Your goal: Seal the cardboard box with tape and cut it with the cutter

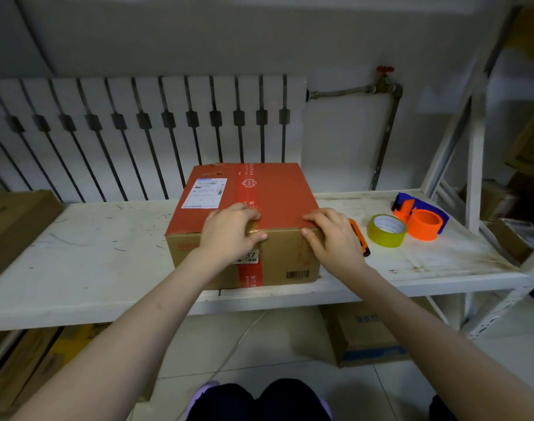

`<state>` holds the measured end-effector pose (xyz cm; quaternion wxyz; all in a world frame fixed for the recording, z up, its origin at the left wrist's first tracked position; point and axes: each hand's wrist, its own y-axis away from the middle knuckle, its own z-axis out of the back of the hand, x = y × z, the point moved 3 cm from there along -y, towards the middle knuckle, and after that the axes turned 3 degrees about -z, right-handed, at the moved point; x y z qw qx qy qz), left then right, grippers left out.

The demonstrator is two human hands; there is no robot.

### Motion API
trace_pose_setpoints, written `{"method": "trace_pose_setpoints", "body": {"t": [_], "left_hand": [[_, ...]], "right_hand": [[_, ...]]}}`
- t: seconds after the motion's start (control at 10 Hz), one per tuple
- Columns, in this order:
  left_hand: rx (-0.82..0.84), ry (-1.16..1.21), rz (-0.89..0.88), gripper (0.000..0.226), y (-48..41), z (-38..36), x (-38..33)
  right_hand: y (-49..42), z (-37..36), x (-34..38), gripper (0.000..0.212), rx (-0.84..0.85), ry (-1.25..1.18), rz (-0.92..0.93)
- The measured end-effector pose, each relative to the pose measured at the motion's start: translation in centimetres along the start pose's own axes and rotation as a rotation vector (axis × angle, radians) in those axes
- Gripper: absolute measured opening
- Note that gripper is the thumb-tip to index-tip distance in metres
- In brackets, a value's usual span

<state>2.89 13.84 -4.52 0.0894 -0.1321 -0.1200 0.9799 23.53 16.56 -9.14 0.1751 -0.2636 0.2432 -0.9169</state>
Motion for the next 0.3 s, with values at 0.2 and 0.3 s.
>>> {"method": "trace_pose_setpoints", "body": {"t": [0.2, 0.3], "left_hand": [[0.061, 0.027, 0.027, 0.063, 1.1, 0.6, -0.6], [-0.043, 0.11, 0.009, 0.066, 2.2, 3.0, -1.2]], "right_hand": [[0.4, 0.5, 1.5, 0.036, 0.07, 0.008, -0.091], [0.4, 2.8, 3.1, 0.034, -0.006, -0.122, -0.111]]}}
